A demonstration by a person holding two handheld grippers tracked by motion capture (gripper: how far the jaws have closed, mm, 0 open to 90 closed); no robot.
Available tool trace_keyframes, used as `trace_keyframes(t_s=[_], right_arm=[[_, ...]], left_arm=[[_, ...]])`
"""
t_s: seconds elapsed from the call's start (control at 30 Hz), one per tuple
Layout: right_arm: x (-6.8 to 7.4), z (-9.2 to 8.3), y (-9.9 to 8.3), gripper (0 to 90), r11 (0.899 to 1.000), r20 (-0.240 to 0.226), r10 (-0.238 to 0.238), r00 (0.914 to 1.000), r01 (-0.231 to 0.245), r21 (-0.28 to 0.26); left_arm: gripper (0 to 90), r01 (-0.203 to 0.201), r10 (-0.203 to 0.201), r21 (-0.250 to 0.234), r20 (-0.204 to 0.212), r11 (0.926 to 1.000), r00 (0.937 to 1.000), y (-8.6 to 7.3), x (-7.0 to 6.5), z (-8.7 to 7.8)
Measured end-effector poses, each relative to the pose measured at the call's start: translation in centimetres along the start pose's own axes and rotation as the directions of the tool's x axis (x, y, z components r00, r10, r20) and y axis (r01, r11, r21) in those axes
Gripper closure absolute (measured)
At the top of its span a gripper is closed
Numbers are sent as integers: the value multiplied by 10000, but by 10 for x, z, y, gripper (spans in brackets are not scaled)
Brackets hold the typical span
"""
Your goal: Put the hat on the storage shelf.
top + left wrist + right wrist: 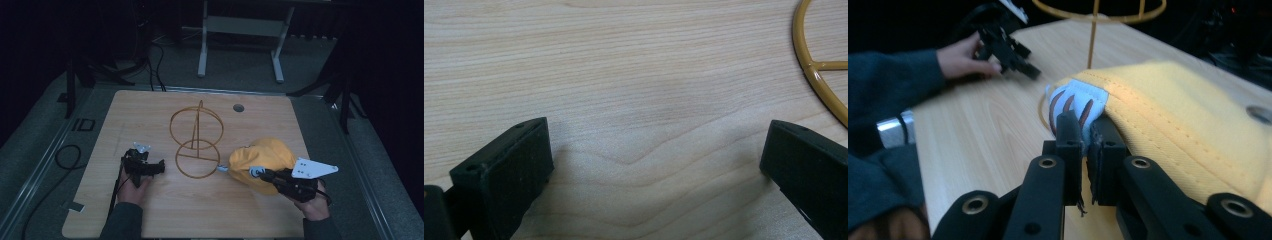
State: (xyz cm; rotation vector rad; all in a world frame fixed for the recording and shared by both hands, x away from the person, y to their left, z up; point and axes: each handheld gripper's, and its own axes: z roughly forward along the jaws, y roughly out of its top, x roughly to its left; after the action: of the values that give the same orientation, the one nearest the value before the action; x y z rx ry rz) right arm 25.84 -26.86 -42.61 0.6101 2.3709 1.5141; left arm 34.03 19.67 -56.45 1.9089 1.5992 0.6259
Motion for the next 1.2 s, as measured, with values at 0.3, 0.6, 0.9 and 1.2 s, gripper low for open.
trace_keyframes(t_s=[0.3, 0.6, 0.9, 1.2], right_arm=[[-16, -7, -11, 850, 9958, -40, 757, 9971, -758, -508], [-32, -6, -37, 658, 9853, 2399, 1296, 9621, -1522, 782], [-32, -14, -22, 577, 9906, 2557, 921, 9624, -1146, 747], [-31, 2, -9, 592, 9839, 2313, 333, 9723, -726, 1635]], left_arm=[[4, 1, -1, -3, -3, 10000, 10000, 0, 0, 0], [4, -29, 29, 20, -1, 10000, 10000, 0, 0, 0], [4, -10, 10, -8, 7, 10000, 10000, 0, 0, 0], [4, -8, 8, -9, 7, 10000, 10000, 0, 0, 0]])
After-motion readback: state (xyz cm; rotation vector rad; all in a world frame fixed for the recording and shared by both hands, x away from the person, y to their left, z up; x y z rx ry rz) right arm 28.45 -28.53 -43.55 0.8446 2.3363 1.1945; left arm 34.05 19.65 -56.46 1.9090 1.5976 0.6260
